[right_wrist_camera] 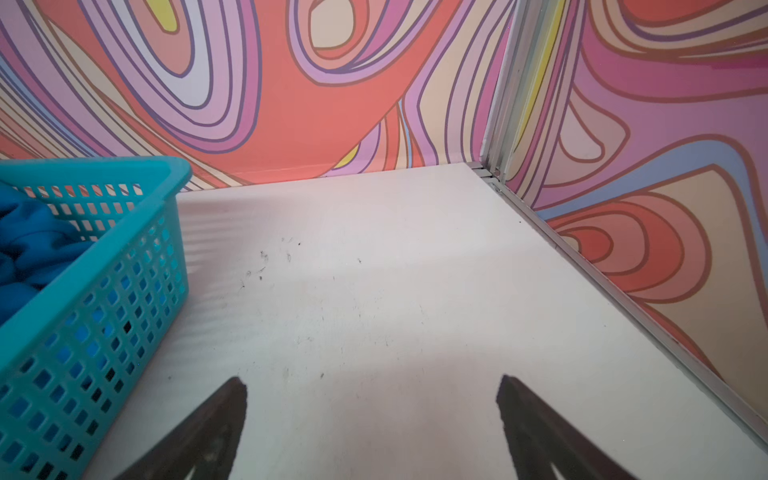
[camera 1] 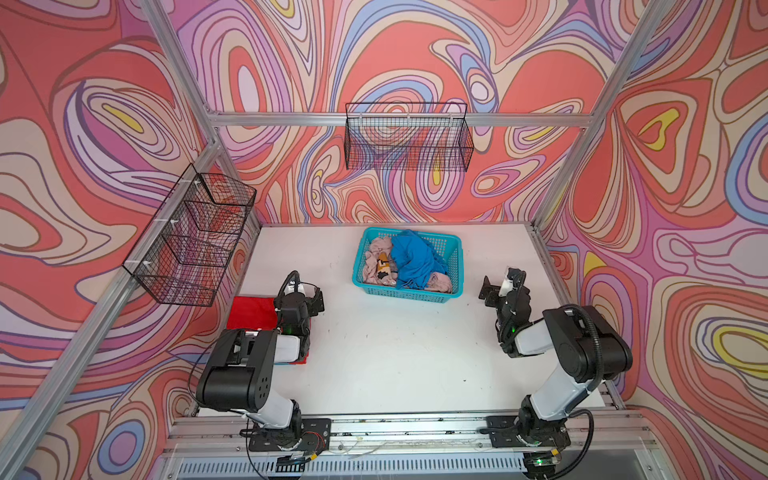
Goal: Fold and stack the t-shirts
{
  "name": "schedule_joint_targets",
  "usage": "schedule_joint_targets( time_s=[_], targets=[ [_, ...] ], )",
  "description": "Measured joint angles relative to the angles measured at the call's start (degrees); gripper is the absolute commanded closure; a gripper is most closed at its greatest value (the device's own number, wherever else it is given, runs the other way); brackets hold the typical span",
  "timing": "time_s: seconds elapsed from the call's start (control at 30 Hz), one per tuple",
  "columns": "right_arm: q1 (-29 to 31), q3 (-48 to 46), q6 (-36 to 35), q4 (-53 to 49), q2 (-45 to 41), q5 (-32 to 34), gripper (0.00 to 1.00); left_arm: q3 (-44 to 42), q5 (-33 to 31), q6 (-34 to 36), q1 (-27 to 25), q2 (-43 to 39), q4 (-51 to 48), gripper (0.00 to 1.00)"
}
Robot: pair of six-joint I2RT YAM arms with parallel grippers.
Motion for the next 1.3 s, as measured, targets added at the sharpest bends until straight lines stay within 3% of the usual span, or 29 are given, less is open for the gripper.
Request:
schedule_joint_targets(
  time_s=[1.17,1.3],
  targets=[
    [0.0,0.0,0.0,-0.1,0.0,0.2,0.02,0.0,-0.2,0.0,0.0,-0.1,-0.2,0.0],
    [1.1,1.3,-0.1,-8.0,-5.4,2.8,0.02,-1.1,-1.3,0.1,-0.5,-1.7,0.7,0.0]
  ],
)
